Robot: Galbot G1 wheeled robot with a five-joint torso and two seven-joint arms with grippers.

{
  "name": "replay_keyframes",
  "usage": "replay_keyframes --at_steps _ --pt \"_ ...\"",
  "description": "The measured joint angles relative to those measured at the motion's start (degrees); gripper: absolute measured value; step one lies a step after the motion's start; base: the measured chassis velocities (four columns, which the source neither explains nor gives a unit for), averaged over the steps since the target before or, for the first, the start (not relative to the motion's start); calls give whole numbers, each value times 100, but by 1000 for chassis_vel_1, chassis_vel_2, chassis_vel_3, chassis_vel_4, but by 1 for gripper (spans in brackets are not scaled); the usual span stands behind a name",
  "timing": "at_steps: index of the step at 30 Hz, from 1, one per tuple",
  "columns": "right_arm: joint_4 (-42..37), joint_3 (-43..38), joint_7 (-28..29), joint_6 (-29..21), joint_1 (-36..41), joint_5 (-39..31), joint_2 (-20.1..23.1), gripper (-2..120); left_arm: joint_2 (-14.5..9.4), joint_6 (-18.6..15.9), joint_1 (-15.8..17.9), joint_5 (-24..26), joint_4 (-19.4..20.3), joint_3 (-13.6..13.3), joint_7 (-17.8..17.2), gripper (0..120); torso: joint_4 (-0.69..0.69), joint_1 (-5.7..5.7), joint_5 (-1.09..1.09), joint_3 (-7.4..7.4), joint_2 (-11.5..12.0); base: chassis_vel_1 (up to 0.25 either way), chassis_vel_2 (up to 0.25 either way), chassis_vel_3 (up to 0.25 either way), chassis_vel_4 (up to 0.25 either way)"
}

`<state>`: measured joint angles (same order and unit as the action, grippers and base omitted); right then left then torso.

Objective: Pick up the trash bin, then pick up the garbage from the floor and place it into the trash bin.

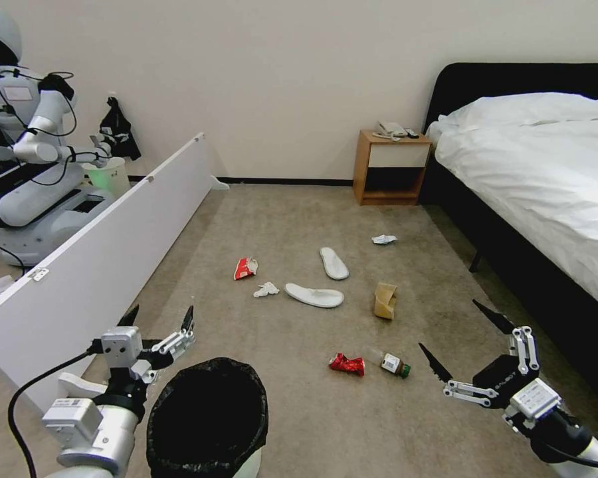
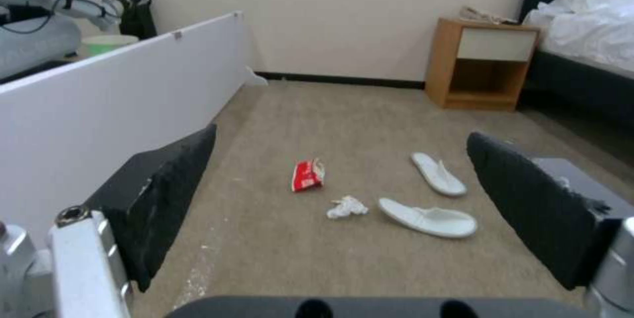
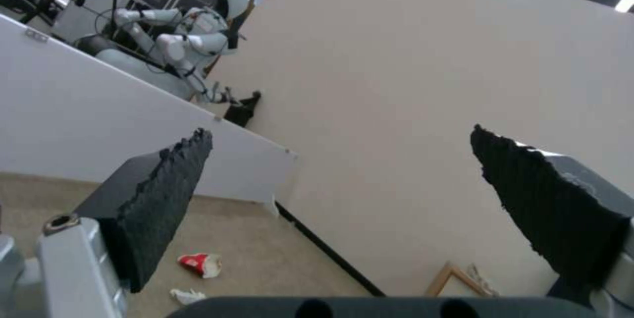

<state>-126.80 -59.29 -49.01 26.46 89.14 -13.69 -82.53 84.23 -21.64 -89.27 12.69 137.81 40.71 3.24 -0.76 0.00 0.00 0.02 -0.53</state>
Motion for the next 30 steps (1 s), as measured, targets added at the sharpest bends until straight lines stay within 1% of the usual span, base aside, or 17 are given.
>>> replay_keyframes --at_steps 4,14,16,17,19,20,22,23,25,26,27,28,29,30 --pt "0 -1 0 0 1 0 0 100 0 -65 11 4 -23 0 1 100 0 0 0 0 0 0 0 0 0" --pt "11 -10 -1 1 -4 -6 3 100 6 -40 25 30 -47 4 28 100 0 0 0 0 1 0 0 0 0" --pt "16 -19 -1 3 -8 -9 5 100 2 -165 21 64 -29 4 30 100 0 0 0 0 1 0 0 0 0" --pt "16 -19 -1 3 -8 -9 5 100 2 -165 21 64 -29 4 30 100 0 0 0 0 1 0 0 0 0" --pt "26 -22 -2 8 -10 -9 7 100 -21 -524 10 104 30 12 -3 100 0 0 0 0 1 0 0 0 0" --pt "26 -22 -2 8 -10 -9 7 100 -21 -524 10 104 30 12 -3 100 0 0 0 0 1 0 0 0 0" --pt "32 -24 -2 12 -14 -9 8 100 -46 -957 3 140 83 50 -88 100 0 0 0 0 2 0 0 0 0" --pt "32 -24 -2 12 -14 -9 8 100 -46 -957 3 140 83 50 -88 100 0 0 0 0 2 0 0 0 0" --pt "36 -24 -2 13 -20 -5 7 100 -68 -1476 -3 167 147 142 -180 100 0 0 0 0 1 0 0 0 0" --pt "40 -23 -2 15 -21 -2 5 100 -73 -1610 -9 153 161 172 -184 100 0 0 0 0 1 0 0 0 0" --pt "40 -23 -2 15 -21 -2 5 100 -73 -1610 -9 153 161 172 -184 100 0 0 0 0 1 0 0 0 0" --pt "47 -20 -3 21 -22 5 1 100 -80 -1809 -27 99 183 217 -165 100 0 0 0 0 2 0 0 0 0" --pt "47 -20 -3 21 -22 5 1 100 -80 -1809 -27 99 183 217 -165 100 0 0 0 0 2 0 0 0 0" --pt "50 -18 -5 23 -23 8 -1 100 -82 -1883 -34 72 189 229 -138 100 0 0 0 0 1 0 0 0 0"
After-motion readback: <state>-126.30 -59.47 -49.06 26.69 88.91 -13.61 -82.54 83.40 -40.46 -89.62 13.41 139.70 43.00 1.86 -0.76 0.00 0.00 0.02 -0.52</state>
